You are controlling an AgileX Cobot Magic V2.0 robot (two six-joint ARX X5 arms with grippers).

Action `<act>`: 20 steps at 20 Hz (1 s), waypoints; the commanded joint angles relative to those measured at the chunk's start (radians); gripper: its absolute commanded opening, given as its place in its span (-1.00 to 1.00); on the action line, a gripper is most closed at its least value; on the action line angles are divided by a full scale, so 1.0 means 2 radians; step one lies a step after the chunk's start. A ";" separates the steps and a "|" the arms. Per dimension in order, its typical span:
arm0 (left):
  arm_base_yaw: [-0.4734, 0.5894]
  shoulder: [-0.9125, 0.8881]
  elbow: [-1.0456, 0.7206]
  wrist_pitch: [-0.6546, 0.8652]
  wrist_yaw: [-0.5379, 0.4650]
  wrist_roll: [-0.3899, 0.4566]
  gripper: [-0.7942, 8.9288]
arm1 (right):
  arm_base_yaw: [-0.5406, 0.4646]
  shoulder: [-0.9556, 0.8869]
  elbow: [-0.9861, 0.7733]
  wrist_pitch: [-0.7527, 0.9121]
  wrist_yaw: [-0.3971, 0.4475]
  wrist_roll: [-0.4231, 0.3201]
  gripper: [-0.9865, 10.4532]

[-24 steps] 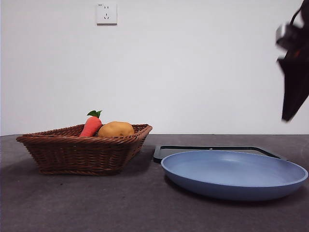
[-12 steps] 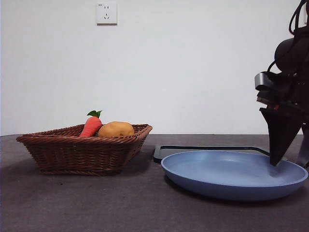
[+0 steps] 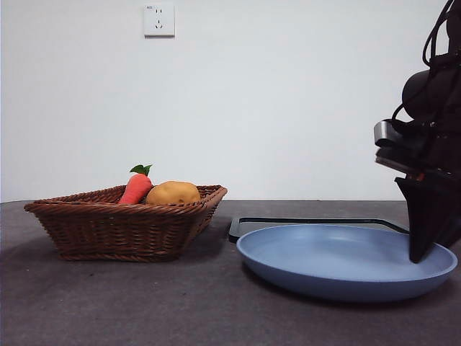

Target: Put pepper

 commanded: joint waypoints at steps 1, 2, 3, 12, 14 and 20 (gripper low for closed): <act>-0.002 0.002 0.006 0.006 0.001 -0.002 -0.01 | 0.003 0.011 0.007 0.000 0.006 0.007 -0.82; -0.002 0.002 0.006 0.007 -0.002 -0.002 -0.01 | 0.003 0.010 0.007 -0.001 0.006 0.010 -0.82; -0.002 0.004 0.006 0.010 -0.009 -0.002 -0.01 | 0.003 0.005 0.007 -0.005 0.003 0.010 -0.82; -0.099 0.147 0.067 0.070 -0.117 0.016 -0.01 | 0.003 -0.191 0.007 -0.070 0.003 0.038 -0.82; -0.126 0.212 0.101 0.069 -0.163 0.042 -0.01 | 0.003 -0.236 0.008 -0.079 0.003 0.048 -0.82; -0.166 0.392 0.192 0.070 -0.246 0.097 -0.01 | 0.003 -0.320 0.014 -0.116 0.002 0.053 -0.82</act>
